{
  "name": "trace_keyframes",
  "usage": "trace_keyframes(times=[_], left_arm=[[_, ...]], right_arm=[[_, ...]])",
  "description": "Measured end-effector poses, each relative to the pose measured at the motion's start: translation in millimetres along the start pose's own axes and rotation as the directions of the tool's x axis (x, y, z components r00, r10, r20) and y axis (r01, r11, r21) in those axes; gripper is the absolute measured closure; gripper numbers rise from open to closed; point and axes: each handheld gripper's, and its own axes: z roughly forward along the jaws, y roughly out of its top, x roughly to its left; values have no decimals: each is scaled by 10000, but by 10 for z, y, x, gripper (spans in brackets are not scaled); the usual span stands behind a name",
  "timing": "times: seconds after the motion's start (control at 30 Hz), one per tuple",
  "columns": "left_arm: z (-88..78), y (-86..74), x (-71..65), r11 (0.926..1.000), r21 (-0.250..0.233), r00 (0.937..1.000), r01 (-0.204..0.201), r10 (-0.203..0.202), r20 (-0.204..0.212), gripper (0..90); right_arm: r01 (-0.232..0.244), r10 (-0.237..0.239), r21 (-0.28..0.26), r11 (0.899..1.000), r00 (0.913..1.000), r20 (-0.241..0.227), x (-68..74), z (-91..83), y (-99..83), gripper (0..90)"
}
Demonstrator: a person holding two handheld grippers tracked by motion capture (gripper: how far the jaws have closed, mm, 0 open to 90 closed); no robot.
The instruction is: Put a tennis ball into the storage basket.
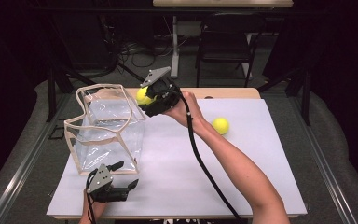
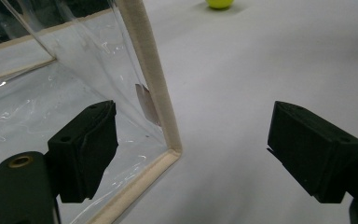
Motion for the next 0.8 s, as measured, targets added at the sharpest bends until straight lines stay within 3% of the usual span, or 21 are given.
trace_keyframes(times=[0.8], left_arm=[[-10,0,9,10000,-59,10000,-31,31,17,160]], right_arm=[[401,-403,-214,9990,9991,-106,112,78,330,263]])
